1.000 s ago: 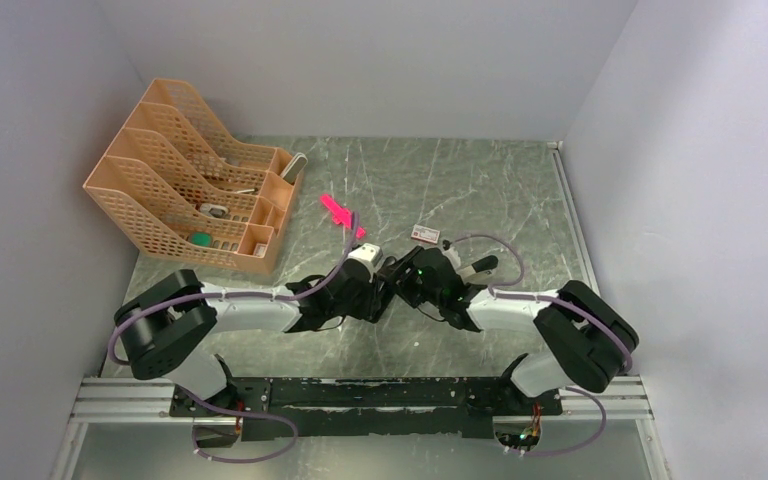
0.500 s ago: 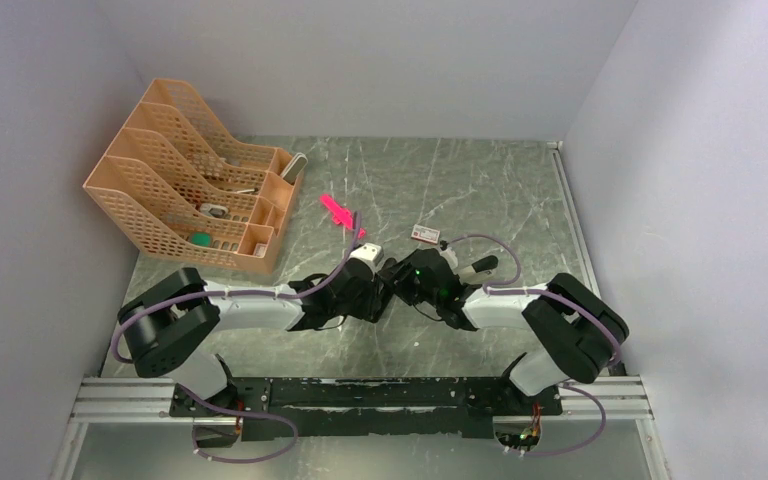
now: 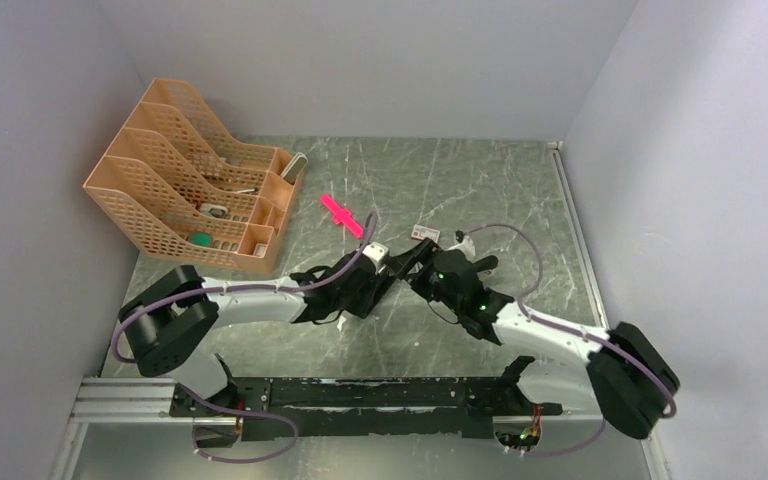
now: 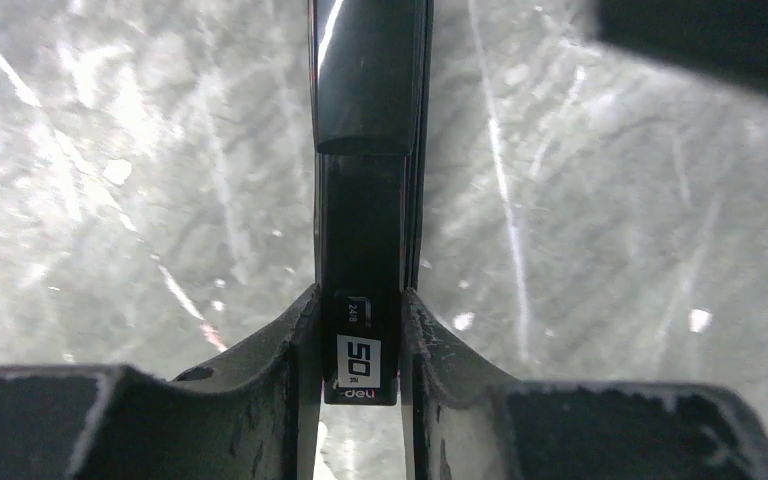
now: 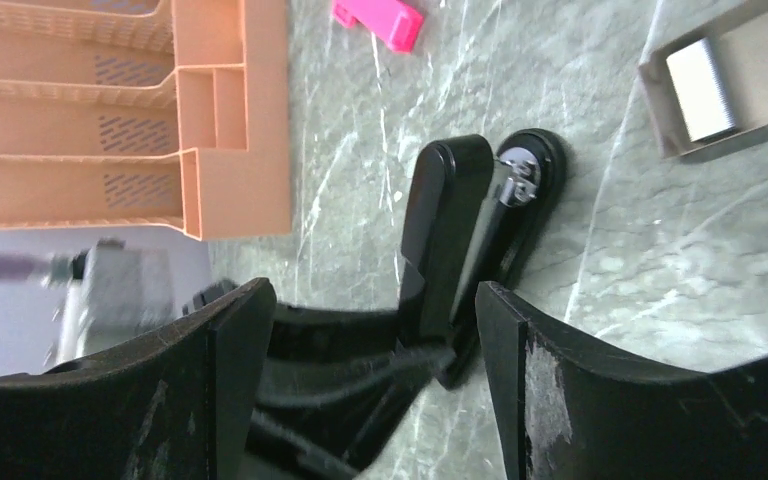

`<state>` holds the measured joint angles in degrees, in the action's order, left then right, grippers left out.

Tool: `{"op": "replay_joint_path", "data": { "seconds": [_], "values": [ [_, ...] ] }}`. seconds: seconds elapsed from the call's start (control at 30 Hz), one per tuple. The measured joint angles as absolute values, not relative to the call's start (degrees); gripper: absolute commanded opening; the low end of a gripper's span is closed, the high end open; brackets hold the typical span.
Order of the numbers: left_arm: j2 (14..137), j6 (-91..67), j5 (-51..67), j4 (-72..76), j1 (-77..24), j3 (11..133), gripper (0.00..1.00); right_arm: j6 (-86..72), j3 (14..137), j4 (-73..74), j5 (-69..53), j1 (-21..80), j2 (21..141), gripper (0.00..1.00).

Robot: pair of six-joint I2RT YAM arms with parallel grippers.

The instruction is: Load the staples into the stapler

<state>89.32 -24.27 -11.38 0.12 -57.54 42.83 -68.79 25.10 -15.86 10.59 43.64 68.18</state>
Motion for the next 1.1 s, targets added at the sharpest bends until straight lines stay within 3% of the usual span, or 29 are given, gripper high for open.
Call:
{"op": "replay_joint_path", "data": {
  "seconds": [0.23, 0.37, 0.43, 0.53, 0.73, 0.77, 0.83, 1.1],
  "values": [
    [95.3, -15.3, -15.0, -4.0, -54.3, 50.4, 0.09, -57.2, 20.0, -12.0, 15.8, 43.6, 51.0, 0.8],
    [100.8, -11.2, -16.6, -4.1, -52.3, 56.6, 0.14, -50.5, 19.6, -10.5, 18.9, 43.6, 41.4, 0.82],
    [102.9, -9.9, -17.0, -4.1, -51.2, 58.9, 0.19, -48.1, 19.6, -9.8, 20.0, 43.6, 38.4, 0.91],
    [105.1, -8.5, -17.4, -4.1, -49.5, 61.9, 0.32, -45.4, 19.6, -7.5, 21.8, 43.6, 34.9, 0.98],
    [104.4, -7.7, -17.3, -3.9, -47.9, 62.4, 0.49, -43.6, 19.6, -1.4, 28.8, 43.6, 31.5, 1.0],
    [103.7, -7.7, -17.3, -3.7, -47.9, 62.4, 0.66, -43.5, 19.6, -0.4, 30.1, 43.6, 31.2, 1.0],
    [101.8, -7.9, -16.8, -3.0, -47.9, 62.3, 0.78, -43.0, 19.6, 1.3, 32.4, 43.6, 30.9, 1.0],
    [88.4, -10.0, -16.2, -0.7, -47.9, 57.3, 0.91, -35.5, 23.0, 5.1, 35.8, 43.6, 31.3, 1.0]
  ]
}}
